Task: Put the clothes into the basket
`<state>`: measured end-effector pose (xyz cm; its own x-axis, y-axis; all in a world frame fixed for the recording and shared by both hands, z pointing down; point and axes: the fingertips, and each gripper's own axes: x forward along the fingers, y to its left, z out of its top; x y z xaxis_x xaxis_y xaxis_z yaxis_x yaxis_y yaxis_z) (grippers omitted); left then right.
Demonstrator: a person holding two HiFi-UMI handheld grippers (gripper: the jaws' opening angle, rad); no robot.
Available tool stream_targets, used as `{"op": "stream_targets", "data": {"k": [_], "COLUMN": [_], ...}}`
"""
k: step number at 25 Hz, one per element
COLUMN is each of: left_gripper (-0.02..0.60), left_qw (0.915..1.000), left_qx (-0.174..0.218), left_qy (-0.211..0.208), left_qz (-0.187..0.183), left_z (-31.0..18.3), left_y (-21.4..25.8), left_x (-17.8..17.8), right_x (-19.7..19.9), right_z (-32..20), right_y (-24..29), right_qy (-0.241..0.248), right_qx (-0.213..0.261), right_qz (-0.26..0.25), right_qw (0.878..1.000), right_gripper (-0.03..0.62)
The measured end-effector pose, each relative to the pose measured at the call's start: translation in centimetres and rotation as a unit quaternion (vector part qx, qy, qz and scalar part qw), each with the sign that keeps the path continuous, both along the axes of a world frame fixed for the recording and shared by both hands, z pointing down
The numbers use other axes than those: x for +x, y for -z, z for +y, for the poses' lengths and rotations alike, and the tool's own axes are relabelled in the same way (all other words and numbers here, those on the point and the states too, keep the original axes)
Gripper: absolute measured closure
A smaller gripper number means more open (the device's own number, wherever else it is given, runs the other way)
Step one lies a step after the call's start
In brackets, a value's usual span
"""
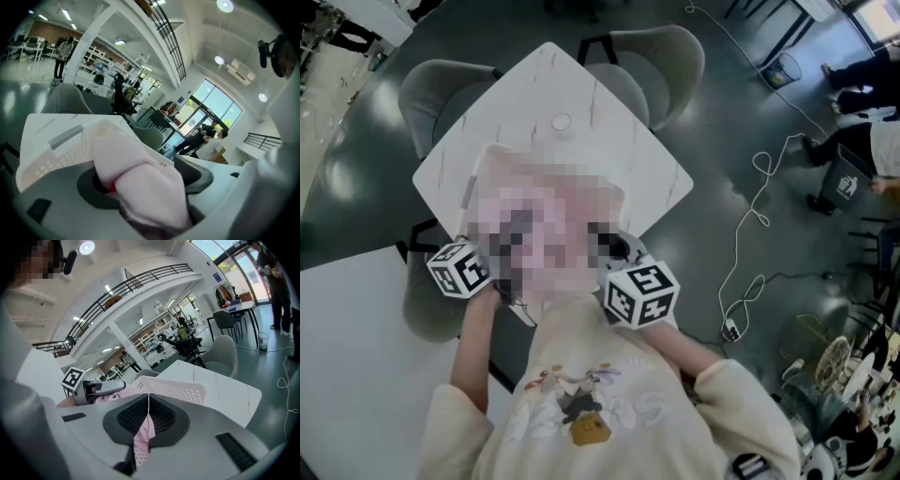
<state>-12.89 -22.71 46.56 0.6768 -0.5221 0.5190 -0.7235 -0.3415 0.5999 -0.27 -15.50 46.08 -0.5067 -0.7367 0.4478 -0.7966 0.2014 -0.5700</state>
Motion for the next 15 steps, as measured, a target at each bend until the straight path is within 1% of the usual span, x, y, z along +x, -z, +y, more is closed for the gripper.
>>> {"op": "stream_targets", "data": {"k": [3,5,8,10,11,15], "left_gripper": [0.215,0.204,0.195,0.184,0.175,0.163], "left_qw": [0.9993,0.9989,0.9989,0.9992,0.9991,0.9966], "left_qx": [0.025,0.034,0.037,0.036,0.039,0.065], "left_qy": [-0.008,-0.005,0.011,0.013,0.012,0.016], "left_qz": [-0.027,-0.033,-0.026,-0.013,-0.014,-0.048], "left_z": [0.0,0.2,0.5,1.0,1.1,1.7], "left_y": [1.0,1.6,2.3,2.7,2.9,4.0], "left_x": [-0.2,-0.3,-1.0,-1.0,-1.0,-1.8], "right_x": [-0.3,-0.4,-0.7,-0.8,-0.8,-1.2], "right_z": [0.0,0.1,0.4,0.6,0.8,1.4], "right_y": [0.2,0.3,0.5,0.6,0.7,1.0], "right_qy": [0.006,0.008,0.012,0.016,0.017,0.022], "right_qx": [0.003,0.004,0.009,0.013,0.014,0.017], "right_qz": [-0.001,0.0,-0.001,0.0,0.0,-0.002], "right_qw": [1.0,1.0,1.0,1.0,1.0,1.0], "right_gripper": [0.586,0.585,0.585,0.585,0.586,0.586]}}
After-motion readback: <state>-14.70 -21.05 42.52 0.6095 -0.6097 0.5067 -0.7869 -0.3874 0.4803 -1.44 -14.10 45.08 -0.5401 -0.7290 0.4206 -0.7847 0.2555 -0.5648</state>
